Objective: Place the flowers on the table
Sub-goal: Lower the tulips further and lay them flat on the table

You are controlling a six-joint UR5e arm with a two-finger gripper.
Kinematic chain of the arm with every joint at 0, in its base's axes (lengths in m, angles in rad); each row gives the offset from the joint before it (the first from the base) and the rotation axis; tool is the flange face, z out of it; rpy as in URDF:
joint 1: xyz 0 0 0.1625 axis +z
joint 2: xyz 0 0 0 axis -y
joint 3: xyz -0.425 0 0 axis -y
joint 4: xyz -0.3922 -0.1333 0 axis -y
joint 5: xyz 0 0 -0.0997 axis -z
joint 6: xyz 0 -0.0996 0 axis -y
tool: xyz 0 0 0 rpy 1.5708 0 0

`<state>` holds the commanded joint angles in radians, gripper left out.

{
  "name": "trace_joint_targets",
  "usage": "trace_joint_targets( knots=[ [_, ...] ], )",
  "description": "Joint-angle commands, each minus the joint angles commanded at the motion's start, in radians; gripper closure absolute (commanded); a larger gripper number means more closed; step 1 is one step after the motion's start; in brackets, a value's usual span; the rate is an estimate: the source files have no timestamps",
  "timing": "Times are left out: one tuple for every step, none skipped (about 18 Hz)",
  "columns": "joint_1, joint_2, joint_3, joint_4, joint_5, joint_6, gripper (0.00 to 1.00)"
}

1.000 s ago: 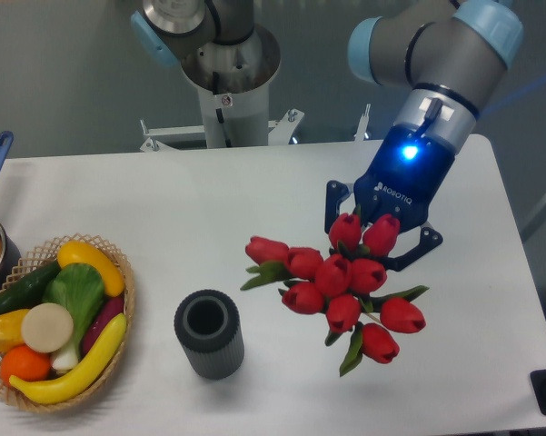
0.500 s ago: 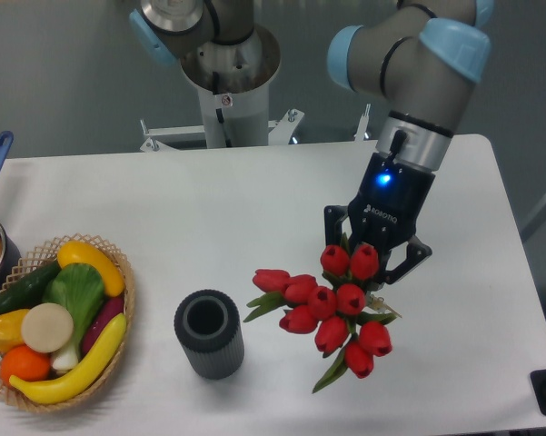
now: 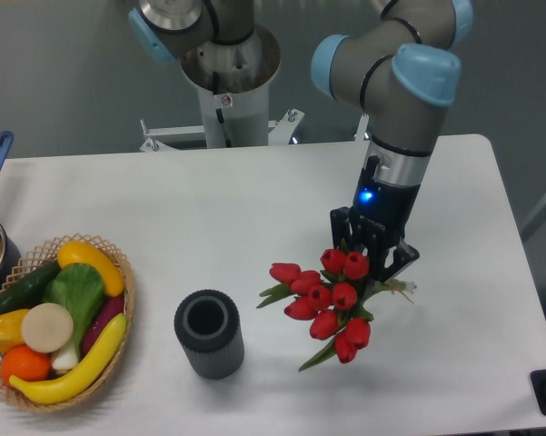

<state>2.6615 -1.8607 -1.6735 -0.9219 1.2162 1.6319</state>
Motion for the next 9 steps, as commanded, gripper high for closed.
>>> trace_joint_targets(
  knots=[
    [-0.003,-0.003,-0.006,-0.002,0.034,0.023,0.63],
    [-0.011,-0.006,-0.009,-0.003,0.066,0.045,0.63],
    [-0.018,-0.008,-0.011,-0.005,0.095,0.057,0.63],
    [-0.021,-0.015,-0.009,-0.014,0.115,0.068,0.63],
    [-0.026,-0.028,-0.008,-0.032,0.132,0.081,0.63],
    [-0.031,-0.038,-0.008,-0.049,0.140,0.095,0.63],
    [-0.034,-0.047,-0.008,-0.055,0.140,0.106,0.63],
    [-0.035,-0.055,-0.008,-0.057,0.140,0.108,0.63],
    [-0.035,-0.061,-0.008,-0.057,0.141,0.108,0.63]
  ],
)
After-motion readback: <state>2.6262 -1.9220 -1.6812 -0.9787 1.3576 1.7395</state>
